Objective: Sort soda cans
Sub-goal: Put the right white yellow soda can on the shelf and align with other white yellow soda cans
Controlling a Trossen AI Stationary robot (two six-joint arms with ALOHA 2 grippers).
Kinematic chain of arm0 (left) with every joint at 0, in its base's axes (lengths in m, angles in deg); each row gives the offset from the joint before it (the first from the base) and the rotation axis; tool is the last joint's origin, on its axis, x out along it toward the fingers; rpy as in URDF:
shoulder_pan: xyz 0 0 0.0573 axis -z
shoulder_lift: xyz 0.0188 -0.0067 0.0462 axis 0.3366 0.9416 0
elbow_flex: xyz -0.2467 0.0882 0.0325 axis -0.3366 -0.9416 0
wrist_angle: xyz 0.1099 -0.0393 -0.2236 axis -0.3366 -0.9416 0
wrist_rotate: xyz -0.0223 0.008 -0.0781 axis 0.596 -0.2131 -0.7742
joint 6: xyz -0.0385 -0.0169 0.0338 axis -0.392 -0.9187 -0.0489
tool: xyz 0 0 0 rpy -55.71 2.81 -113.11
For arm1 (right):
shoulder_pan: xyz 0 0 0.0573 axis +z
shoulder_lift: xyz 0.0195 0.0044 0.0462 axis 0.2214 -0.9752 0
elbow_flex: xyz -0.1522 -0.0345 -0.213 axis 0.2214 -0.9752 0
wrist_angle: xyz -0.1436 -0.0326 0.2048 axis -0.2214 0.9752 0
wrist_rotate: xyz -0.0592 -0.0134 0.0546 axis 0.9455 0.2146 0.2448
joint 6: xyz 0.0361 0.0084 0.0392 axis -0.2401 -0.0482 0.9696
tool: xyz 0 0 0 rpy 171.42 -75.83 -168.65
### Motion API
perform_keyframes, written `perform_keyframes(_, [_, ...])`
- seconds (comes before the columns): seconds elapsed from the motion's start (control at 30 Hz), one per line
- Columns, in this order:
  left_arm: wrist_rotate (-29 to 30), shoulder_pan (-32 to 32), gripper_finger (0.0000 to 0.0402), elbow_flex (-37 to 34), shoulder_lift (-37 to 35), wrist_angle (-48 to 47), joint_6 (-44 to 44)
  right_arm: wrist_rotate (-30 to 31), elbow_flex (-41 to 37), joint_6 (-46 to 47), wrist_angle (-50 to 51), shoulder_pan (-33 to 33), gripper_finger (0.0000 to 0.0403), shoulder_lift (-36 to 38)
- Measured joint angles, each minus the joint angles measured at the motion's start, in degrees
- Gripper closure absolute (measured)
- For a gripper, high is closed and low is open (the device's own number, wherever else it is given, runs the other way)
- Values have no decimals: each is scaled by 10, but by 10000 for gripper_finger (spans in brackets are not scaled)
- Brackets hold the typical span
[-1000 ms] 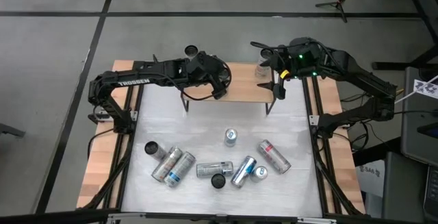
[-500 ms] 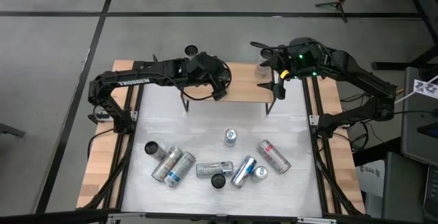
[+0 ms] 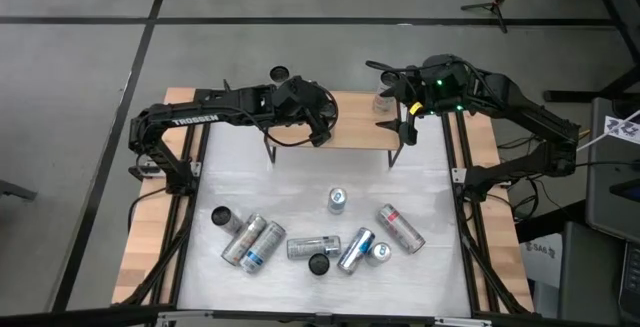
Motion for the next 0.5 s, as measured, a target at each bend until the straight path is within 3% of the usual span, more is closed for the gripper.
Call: perform_keyframes(0.5, [0, -1, 155, 0, -25, -8, 2, 0, 0, 0, 0, 0, 27, 0])
